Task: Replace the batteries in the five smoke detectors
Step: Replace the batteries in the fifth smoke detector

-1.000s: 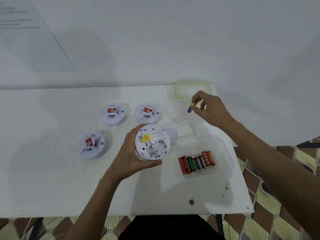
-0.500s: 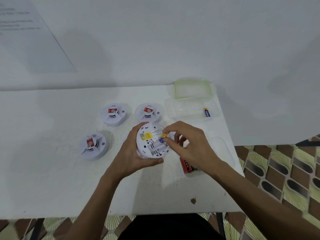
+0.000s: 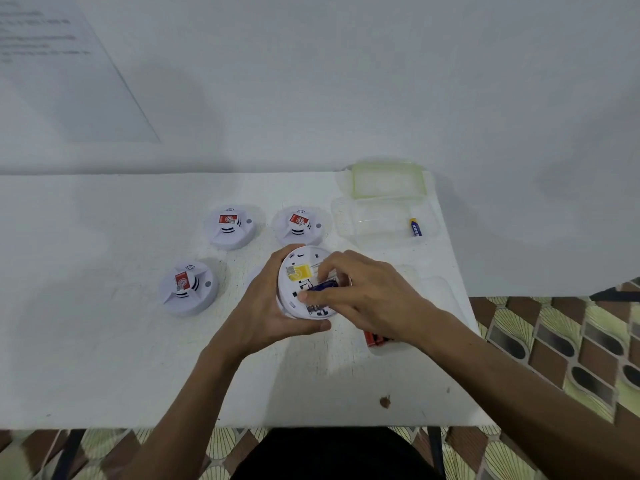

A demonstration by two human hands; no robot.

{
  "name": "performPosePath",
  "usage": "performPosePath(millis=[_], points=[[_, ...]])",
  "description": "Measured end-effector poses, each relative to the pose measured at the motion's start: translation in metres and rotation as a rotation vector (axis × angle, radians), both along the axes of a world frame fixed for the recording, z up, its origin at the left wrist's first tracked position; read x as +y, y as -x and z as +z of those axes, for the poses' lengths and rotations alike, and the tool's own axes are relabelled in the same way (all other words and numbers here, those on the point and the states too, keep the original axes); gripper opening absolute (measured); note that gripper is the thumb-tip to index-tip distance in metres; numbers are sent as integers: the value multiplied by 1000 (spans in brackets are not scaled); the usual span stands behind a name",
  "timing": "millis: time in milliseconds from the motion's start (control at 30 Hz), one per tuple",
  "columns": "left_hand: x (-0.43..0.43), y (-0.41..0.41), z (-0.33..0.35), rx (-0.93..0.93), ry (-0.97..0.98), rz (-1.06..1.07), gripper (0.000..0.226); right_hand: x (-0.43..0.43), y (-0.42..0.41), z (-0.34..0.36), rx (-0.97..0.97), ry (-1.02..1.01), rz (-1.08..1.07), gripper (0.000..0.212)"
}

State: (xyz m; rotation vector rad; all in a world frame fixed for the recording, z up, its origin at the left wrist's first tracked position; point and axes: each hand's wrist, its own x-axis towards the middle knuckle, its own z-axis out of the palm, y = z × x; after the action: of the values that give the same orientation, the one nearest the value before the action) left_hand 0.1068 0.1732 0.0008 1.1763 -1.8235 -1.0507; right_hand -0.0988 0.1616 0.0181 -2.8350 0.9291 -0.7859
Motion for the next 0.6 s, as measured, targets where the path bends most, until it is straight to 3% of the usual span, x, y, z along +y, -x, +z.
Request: performPosePath(millis=[167, 400, 500, 600], points=[[1, -2, -2, 8, 3, 14, 91, -6, 2, 0, -15, -46, 31, 31], [-1, -3, -4, 3, -28, 46, 93, -21, 13, 13, -314, -420, -108, 23], [-1, -6, -8, -12, -45, 58, 96, -47, 31, 19, -254, -505, -304, 20], [0, -8, -12, -33, -56, 62, 97, -82, 57, 17, -10, -601, -500, 26]])
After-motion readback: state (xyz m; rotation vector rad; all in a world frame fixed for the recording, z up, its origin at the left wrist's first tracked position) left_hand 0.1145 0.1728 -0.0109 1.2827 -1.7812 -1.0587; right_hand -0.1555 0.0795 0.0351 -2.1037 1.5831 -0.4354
